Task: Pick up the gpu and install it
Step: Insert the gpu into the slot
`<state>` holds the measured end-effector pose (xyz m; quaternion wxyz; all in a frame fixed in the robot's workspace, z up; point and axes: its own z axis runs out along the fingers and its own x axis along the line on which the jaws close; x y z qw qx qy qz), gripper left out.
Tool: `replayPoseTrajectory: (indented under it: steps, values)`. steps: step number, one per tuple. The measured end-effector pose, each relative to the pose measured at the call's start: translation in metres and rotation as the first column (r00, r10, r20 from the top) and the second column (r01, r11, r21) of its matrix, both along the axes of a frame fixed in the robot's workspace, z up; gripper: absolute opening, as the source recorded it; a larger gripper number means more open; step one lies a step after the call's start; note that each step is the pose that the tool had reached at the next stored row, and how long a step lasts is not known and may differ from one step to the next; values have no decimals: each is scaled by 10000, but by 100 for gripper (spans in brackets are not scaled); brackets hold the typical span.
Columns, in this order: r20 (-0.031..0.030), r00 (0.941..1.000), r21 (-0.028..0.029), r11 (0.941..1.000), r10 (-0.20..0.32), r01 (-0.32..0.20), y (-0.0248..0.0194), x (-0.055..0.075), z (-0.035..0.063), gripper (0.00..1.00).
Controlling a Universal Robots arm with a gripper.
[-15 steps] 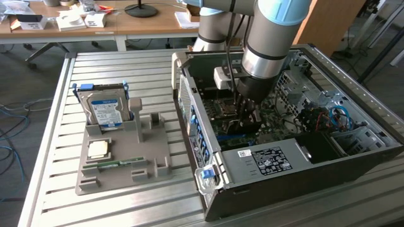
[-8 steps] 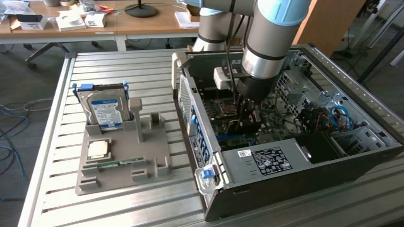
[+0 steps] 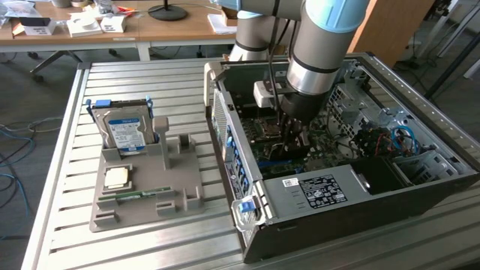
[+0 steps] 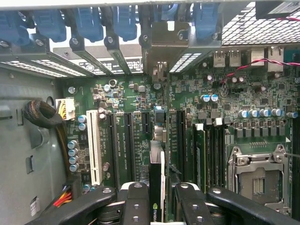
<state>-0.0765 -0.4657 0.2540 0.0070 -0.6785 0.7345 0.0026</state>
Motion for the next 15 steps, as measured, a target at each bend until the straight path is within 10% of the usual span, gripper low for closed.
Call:
replayPoseTrajectory:
  steps: [15]
  values:
    - [4,10000,0,10000,0,0,4,-19,-6,26]
